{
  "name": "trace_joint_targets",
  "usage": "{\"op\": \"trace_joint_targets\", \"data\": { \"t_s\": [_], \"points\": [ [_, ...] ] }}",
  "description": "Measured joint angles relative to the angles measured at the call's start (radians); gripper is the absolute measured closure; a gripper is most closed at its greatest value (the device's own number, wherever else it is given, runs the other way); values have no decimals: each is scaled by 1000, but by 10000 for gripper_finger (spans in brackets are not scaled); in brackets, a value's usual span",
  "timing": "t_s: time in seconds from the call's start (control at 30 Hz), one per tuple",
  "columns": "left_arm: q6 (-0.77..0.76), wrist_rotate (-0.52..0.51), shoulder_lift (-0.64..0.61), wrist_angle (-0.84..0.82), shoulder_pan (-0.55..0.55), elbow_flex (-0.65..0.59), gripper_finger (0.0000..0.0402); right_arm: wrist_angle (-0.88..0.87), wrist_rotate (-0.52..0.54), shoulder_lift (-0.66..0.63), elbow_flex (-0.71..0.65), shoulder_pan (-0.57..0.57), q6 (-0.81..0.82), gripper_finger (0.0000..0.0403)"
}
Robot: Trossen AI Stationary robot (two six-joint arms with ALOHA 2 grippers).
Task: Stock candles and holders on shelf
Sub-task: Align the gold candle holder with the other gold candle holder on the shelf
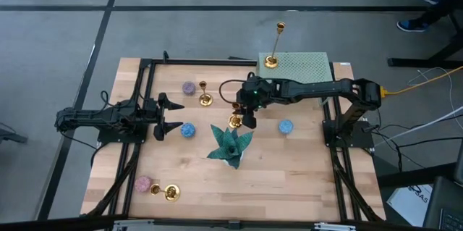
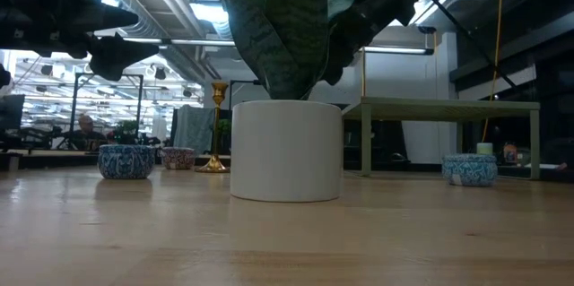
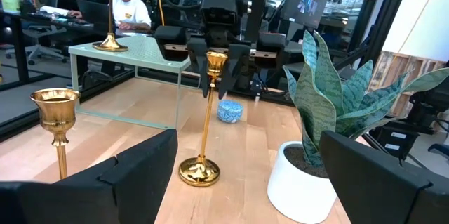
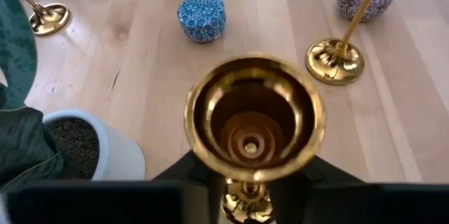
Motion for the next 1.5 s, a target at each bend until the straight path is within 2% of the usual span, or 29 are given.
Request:
{"op": "trace_joint_targets", "data": {
  "t_s": [0.13, 0.43, 0.73, 1.07, 1.33, 1.5],
  "points": [
    [0, 0, 0, 0, 0, 0, 56, 1, -2, -1, 0, 0, 27, 362],
    [0, 0, 0, 0, 0, 0, 56, -28, -22, -44, 20, 0, 54, 363],
    [0, 0, 0, 0, 0, 0, 56, -45, -9, -183, 125, -25, 24, 361],
    [0, 0, 0, 0, 0, 0, 56, -259, -7, -300, 338, -64, -10, 359],
    [0, 0, 0, 0, 1, 0, 56, -476, -8, -341, 497, -78, -201, 358],
    [0, 0, 0, 0, 1, 0, 56, -588, -8, -376, 520, -116, -278, 357]
  ]
}}
